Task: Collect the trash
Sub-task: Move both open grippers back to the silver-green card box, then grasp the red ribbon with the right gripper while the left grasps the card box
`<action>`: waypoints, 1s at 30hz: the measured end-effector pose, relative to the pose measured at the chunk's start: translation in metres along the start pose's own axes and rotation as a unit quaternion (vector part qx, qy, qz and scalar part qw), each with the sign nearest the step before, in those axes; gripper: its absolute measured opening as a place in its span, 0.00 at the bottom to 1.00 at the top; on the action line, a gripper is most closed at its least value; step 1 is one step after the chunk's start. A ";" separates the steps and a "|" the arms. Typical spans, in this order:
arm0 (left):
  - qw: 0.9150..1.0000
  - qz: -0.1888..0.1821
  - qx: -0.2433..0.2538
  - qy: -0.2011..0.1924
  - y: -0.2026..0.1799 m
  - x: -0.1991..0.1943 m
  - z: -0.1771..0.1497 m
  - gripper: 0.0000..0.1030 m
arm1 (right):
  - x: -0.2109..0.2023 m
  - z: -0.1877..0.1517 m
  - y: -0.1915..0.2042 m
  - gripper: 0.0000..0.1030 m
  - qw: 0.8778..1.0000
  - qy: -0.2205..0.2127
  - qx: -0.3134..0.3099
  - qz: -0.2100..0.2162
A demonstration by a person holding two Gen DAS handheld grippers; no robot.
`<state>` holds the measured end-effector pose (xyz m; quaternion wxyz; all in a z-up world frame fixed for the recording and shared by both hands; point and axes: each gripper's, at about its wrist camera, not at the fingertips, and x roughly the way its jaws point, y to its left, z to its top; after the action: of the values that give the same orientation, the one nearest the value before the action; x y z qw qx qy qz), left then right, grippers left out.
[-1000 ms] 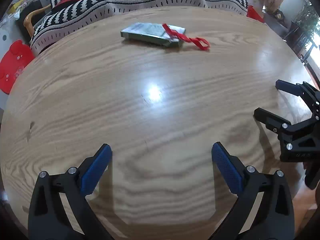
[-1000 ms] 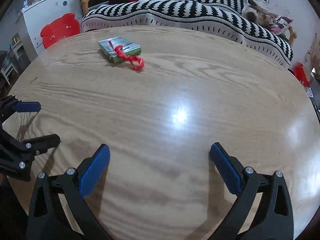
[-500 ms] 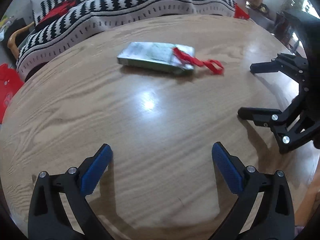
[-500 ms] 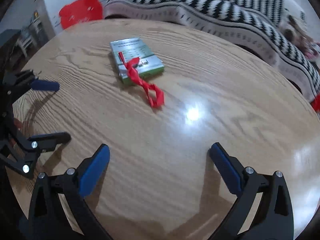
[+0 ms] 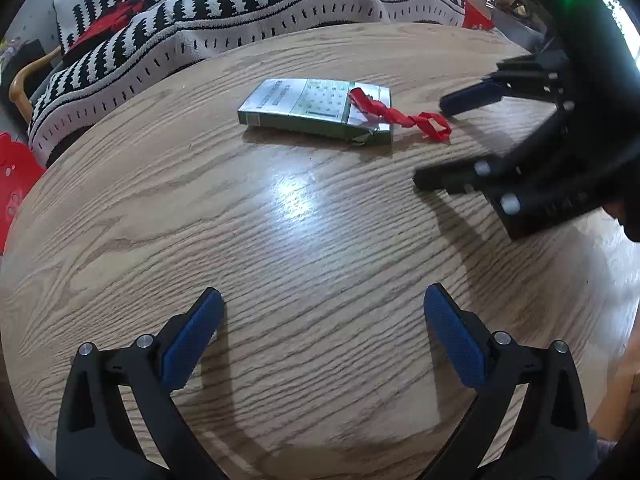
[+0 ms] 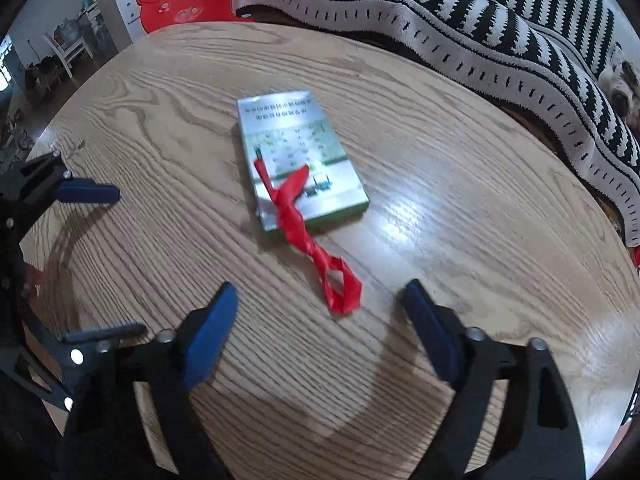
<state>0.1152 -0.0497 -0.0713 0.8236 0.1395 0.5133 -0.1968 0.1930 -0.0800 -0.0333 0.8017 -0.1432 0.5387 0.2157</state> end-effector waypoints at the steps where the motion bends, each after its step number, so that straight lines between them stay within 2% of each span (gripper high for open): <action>1: 1.000 0.000 0.000 0.003 0.001 -0.001 -0.001 0.95 | 0.000 0.000 0.001 0.69 1.000 -0.001 0.001 0.000; 4: 1.000 0.001 -0.004 0.011 0.002 -0.001 -0.003 0.95 | -0.003 0.000 0.003 0.53 1.000 -0.008 0.004 -0.001; 6: 1.000 0.003 -0.007 0.012 0.002 -0.001 -0.002 0.95 | -0.006 -0.001 0.001 0.24 1.000 -0.013 0.010 -0.003; 7: 1.000 0.004 -0.009 0.011 0.002 0.000 -0.001 0.95 | -0.006 -0.002 0.001 0.21 1.000 -0.014 0.010 -0.004; 12: 1.000 0.007 -0.017 0.009 -0.002 0.005 0.009 0.95 | -0.010 -0.010 -0.008 0.18 1.000 -0.008 0.018 -0.012; 16: 0.999 0.022 -0.049 0.006 -0.001 0.011 0.022 0.94 | -0.018 -0.027 -0.030 0.18 0.999 -0.004 0.040 -0.023; 22: 0.993 0.041 -0.101 0.048 0.002 0.025 0.055 0.94 | -0.035 -0.066 -0.071 0.18 0.997 -0.007 0.073 -0.030; 27: 0.989 0.033 -0.131 0.058 -0.011 0.035 0.082 0.94 | -0.046 -0.088 -0.084 0.18 0.997 -0.001 0.071 -0.031; 30: 0.984 0.050 -0.161 0.054 -0.014 0.041 0.097 0.94 | -0.049 -0.095 -0.087 0.18 0.998 0.001 0.063 -0.027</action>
<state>0.2014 -0.1117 -0.0661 0.8150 0.0415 0.5746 -0.0620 0.1443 -0.2088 -0.0244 0.8139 -0.1069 0.5483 0.1597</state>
